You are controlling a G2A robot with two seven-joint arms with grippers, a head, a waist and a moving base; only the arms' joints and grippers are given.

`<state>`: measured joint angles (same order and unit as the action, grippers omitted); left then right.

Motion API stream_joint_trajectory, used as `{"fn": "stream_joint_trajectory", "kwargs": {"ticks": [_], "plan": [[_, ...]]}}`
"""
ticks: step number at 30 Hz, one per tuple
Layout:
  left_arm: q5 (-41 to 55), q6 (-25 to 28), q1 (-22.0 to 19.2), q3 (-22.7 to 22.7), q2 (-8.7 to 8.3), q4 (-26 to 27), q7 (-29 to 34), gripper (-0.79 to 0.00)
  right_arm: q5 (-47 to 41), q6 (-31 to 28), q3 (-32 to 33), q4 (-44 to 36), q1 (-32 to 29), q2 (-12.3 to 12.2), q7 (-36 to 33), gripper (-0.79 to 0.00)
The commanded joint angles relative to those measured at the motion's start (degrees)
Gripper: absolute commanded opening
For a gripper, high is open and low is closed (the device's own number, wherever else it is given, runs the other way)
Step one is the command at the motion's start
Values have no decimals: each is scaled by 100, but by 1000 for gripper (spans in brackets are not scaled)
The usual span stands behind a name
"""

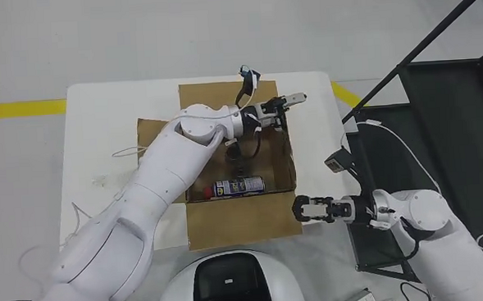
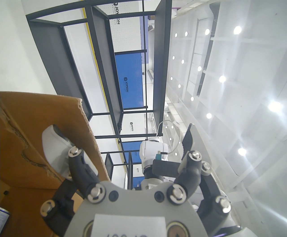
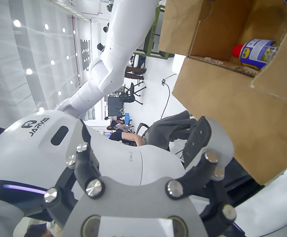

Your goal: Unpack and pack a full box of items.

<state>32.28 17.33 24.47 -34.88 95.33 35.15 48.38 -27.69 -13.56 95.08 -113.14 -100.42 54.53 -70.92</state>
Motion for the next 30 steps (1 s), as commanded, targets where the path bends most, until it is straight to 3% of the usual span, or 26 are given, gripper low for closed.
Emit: {"fn": "stream_joint_trajectory", "kwargs": {"ticks": [1,10,15,20,25,30], "plan": [[56,27,-41,-5,66,-120,7,0,0,58,60,47,-39,-13,-78,0],[121,141,-94,45,355,-497,73,0,-362,146,-46,288,185,-36,-407,0],[-29,170,-84,154,511,-654,170,0,-605,54,-339,710,654,-8,-293,0],[-305,336,-52,253,610,-845,300,0,-1109,-393,-323,1358,873,40,120,0],[-387,799,-86,91,546,-1001,496,0,-803,-464,-131,1682,719,38,642,0],[-454,1418,-39,-248,286,-747,848,0,-803,-439,-123,1828,679,52,871,0]]}}
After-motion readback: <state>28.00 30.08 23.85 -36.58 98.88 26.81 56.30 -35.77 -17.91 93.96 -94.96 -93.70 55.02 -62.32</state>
